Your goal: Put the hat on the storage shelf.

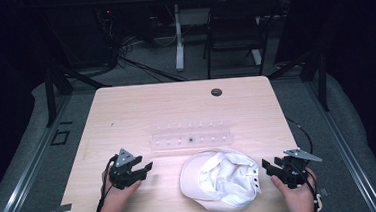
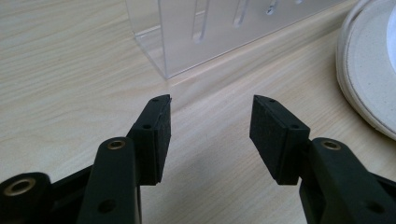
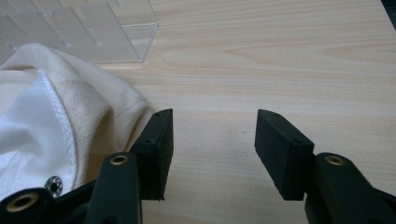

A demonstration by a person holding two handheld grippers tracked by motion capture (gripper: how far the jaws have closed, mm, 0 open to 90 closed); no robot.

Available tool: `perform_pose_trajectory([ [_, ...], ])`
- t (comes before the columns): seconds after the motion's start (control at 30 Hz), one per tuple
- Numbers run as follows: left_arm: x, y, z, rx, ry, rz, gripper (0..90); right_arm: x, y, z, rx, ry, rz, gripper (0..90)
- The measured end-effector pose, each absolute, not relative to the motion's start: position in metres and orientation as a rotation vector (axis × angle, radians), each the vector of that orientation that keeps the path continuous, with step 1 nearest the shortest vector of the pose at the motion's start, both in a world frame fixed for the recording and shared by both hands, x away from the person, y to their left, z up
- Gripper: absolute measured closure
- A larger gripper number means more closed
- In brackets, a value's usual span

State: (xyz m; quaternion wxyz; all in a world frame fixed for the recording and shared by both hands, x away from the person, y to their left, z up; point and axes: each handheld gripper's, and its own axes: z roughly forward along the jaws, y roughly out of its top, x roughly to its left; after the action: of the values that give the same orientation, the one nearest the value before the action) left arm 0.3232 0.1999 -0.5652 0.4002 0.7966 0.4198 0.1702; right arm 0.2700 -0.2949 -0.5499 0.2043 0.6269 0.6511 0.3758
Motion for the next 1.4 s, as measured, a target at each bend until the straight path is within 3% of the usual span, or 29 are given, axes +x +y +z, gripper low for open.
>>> perform_pose_trajectory([
  [0.7, 0.325, 0.201, -0.566, 2.014, 1.060, 0.465, 45.3, 0.279, -0.299, -0.517, 1.889, 2.002, 0.969, 53.9],
  [0.87, 0.325, 0.204, -0.563, 1.986, 1.085, 0.420, 45.7, 0.275, -0.297, -0.514, 1.916, 2.011, 0.993, 54.4],
  [1.03, 0.322, 0.204, -0.559, 2.006, 1.095, 0.420, 56.0, 0.273, -0.293, -0.506, 1.942, 2.038, 1.013, 54.4],
  [1.13, 0.322, 0.204, -0.559, 2.014, 1.097, 0.419, 57.3, 0.273, -0.291, -0.500, 1.947, 2.056, 1.025, 54.4],
  [1.4, 0.324, 0.205, -0.563, 2.014, 1.115, 0.437, 51.0, 0.277, -0.292, -0.496, 1.968, 2.128, 1.012, 53.9],
])
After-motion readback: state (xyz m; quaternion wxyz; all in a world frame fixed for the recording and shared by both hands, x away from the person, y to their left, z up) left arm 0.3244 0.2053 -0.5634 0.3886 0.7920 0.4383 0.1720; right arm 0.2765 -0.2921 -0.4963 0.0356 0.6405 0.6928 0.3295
